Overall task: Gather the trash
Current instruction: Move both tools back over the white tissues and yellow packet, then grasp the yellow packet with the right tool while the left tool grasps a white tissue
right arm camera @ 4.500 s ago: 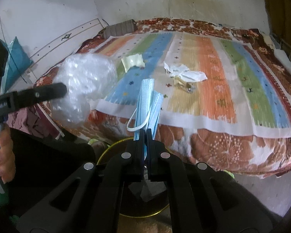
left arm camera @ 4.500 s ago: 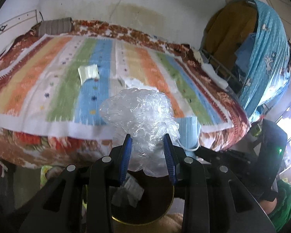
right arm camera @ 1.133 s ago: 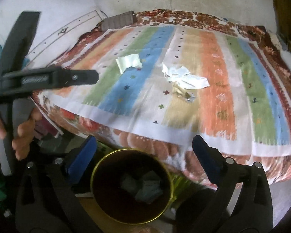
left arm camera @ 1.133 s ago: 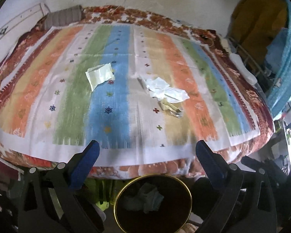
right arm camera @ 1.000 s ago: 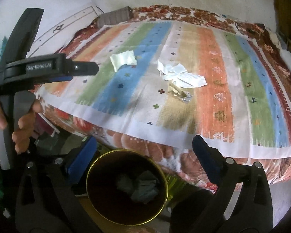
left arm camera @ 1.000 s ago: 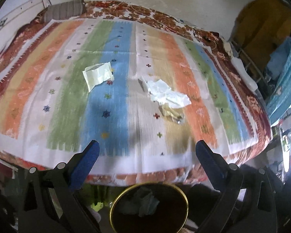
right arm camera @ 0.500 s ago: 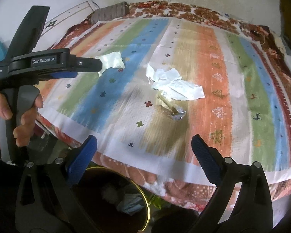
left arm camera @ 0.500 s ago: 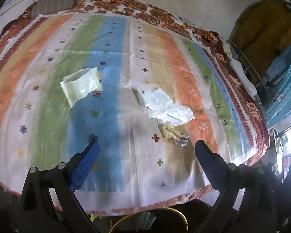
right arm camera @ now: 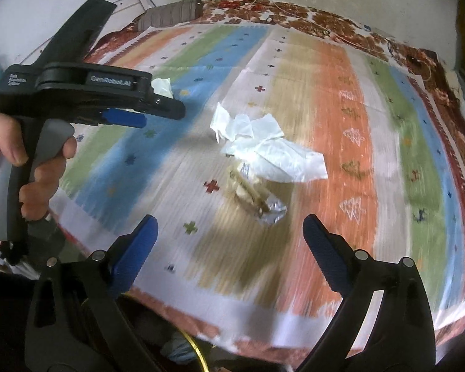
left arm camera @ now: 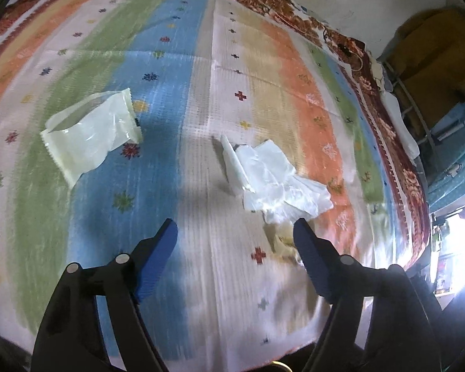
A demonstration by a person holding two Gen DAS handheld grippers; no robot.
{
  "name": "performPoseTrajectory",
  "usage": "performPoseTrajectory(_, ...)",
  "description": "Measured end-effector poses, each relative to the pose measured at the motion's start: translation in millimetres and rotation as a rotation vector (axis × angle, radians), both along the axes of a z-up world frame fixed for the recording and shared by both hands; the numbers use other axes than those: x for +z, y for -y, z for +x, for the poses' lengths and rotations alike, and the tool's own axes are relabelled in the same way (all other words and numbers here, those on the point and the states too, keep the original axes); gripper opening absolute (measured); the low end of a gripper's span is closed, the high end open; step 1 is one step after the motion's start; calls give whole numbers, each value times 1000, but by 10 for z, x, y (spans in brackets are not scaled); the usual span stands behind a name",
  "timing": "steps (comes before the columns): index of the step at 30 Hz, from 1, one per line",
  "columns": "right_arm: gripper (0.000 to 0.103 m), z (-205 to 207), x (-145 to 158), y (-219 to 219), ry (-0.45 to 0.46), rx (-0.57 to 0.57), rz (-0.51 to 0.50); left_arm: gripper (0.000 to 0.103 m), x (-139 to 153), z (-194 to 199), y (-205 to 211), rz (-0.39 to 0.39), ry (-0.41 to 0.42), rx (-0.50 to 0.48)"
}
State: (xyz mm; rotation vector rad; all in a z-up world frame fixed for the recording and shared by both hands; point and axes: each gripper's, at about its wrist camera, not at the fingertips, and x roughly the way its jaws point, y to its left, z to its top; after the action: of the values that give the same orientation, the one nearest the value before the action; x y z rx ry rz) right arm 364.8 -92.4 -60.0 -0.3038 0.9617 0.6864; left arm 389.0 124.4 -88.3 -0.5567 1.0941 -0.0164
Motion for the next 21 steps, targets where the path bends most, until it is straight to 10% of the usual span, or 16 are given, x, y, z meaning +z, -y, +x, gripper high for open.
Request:
performPoseTrajectory(15,58,412,-364,-148,-4,-11,-73,52,-413,531,35,-97,-9,-12)
performPoseTrajectory(21,42,512,-534,-122,-29,-3,-89,20,-529,599,85,-32,-39,-23)
